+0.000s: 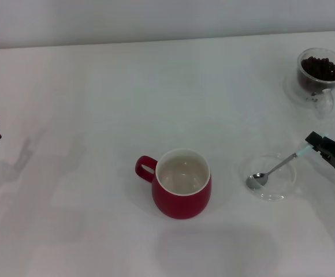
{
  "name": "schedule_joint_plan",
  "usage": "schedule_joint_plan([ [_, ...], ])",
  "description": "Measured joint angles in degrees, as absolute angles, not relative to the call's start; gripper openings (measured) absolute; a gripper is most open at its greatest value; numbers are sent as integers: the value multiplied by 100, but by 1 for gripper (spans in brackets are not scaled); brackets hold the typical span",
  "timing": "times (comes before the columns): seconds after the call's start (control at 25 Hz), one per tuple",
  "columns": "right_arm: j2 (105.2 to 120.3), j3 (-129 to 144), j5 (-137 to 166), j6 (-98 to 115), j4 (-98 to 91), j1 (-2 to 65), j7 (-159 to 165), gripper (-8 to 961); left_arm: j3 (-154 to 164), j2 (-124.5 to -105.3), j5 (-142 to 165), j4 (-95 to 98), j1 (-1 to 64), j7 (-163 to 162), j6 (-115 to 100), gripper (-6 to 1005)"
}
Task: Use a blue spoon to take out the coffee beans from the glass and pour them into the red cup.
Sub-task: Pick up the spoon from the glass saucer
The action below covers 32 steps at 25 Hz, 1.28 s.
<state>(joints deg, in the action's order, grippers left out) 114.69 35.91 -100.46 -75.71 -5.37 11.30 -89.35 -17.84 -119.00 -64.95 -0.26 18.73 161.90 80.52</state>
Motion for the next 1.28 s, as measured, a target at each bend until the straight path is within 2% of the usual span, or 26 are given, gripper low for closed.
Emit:
schedule_joint_plan([
  [0.12,11469,3599,-10046,-7545,-536,1157,-8935,301,-1784,-11901,-6495,-4,1872,16189,8050,861],
  [0.2,11469,3607,-10048,-7541,-536,1167,-8931,208,-1784,-11901,-6495,20,1872,16189,8050,862],
  [0.8,11466,3592,-10058,-7616,-527,1204,-8770,147,-1778,-11900,-6495,27,1872,16189,8044,861],
  [1.28,11366,3561,-10092,-7909,-596,1137,-8639,144,-1784,-11900,-6495,36,1863,16189,8041,861],
])
